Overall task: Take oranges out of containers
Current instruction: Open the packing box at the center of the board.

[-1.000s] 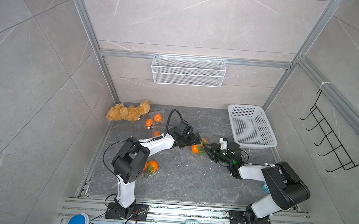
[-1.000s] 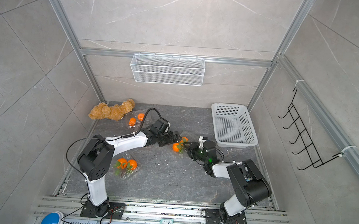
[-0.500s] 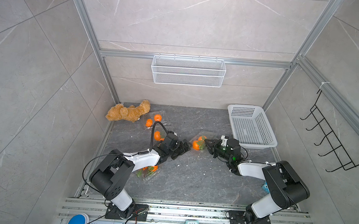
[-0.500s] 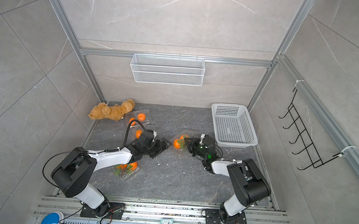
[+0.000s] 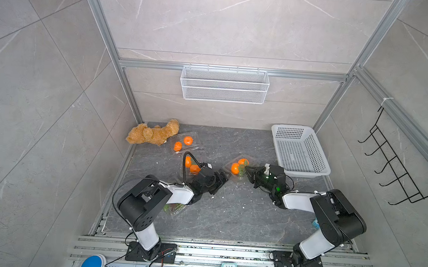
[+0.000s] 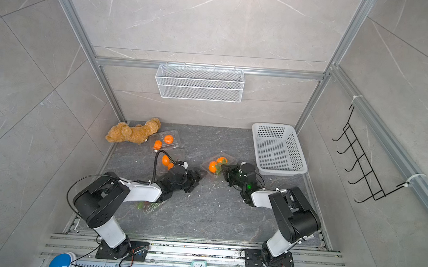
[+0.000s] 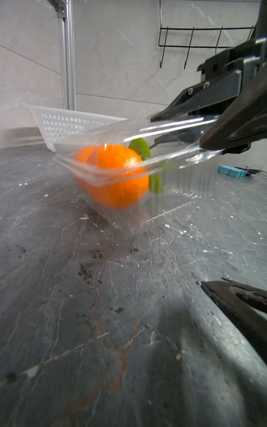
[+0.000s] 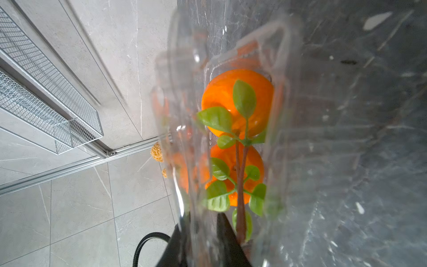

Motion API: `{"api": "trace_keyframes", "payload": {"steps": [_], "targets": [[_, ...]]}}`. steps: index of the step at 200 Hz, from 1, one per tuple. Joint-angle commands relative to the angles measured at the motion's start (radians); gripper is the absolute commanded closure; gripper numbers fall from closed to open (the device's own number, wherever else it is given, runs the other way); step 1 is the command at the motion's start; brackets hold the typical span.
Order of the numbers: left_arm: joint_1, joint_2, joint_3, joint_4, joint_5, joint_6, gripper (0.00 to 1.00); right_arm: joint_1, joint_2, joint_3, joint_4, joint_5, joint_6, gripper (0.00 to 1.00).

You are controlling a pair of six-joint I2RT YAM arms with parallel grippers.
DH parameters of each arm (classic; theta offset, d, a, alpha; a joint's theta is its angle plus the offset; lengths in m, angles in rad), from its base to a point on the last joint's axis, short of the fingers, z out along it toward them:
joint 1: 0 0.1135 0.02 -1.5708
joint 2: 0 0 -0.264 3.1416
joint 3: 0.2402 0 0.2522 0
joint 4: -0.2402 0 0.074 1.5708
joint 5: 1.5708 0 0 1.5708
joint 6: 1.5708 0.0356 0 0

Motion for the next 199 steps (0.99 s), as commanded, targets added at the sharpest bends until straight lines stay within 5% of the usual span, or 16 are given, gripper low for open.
{"api": "trace_keyframes", "payload": {"steps": [1,199], "targets": [[-0.001,0.036,0.002,0.125,-0.021,-0.065,0.11,0.005,-0.01,-0.002,0.016,0.015,0.026,0.78],[-0.018,0.062,-0.04,0.225,-0.078,-0.109,0.12,0.006,-0.001,-0.032,0.07,0.009,0.04,0.81]]}}
